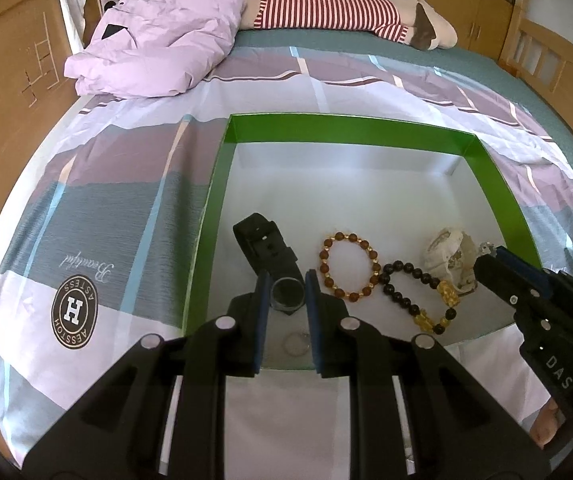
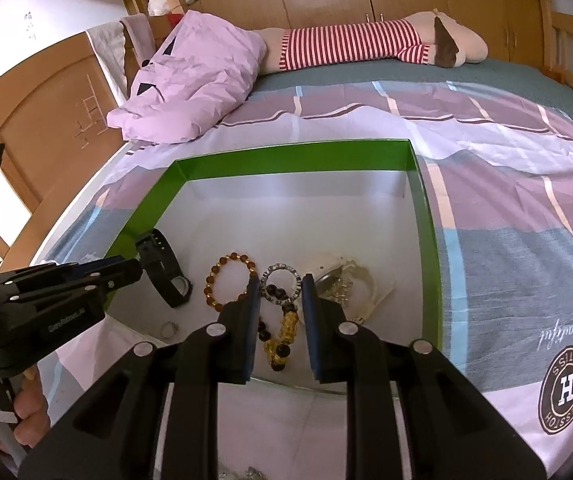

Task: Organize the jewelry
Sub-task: 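Carry both rings over the green box with both tools, then open both tools to drop the rings into the box and withdraw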

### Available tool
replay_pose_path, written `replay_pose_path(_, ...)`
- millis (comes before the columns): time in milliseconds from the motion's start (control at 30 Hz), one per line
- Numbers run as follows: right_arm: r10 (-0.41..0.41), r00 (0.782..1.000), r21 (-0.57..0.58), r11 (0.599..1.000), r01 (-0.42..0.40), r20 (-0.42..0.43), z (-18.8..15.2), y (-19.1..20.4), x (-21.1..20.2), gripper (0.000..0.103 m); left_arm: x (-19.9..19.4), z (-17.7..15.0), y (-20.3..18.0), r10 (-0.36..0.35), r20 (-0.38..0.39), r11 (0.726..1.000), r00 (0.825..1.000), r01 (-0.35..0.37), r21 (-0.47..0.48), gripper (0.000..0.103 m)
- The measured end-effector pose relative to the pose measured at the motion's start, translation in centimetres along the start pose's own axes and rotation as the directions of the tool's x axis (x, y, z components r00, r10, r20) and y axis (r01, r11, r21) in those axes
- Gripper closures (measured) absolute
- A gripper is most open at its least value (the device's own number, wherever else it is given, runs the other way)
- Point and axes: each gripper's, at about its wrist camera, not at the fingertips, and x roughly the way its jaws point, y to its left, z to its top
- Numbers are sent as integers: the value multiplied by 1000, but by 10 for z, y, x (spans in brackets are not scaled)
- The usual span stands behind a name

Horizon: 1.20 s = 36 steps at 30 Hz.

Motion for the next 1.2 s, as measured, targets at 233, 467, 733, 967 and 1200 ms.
replay_pose_path(233, -5, 1000, -6, 1000, 5, -6, 0, 0, 1, 82, 1, 0, 2, 5, -5, 1000, 1000, -5, -4, 85)
replay_pose_path(467, -8, 1000, -7, 1000, 8, -16, -2, 1, 2, 82, 5, -2, 2, 8, -14, 1000, 1000, -8, 6, 85)
replay_pose_path(733, -23, 1000, 8, 1000, 23, -13, -1, 0, 1, 81, 4, -4, 0, 22, -11, 1000, 1000, -22, 17, 85)
replay_pose_path(967, -19, 1000, 29, 999, 19, -9, 0, -2, -1, 64, 4, -4, 0, 20, -12, 1000, 1000, -20, 13, 81)
replay_pose_path(1200, -36, 999, 31, 999, 35, 31, 0, -1, -8, 44, 2, -3, 0, 22, -10, 1000, 1000, -22, 12, 79)
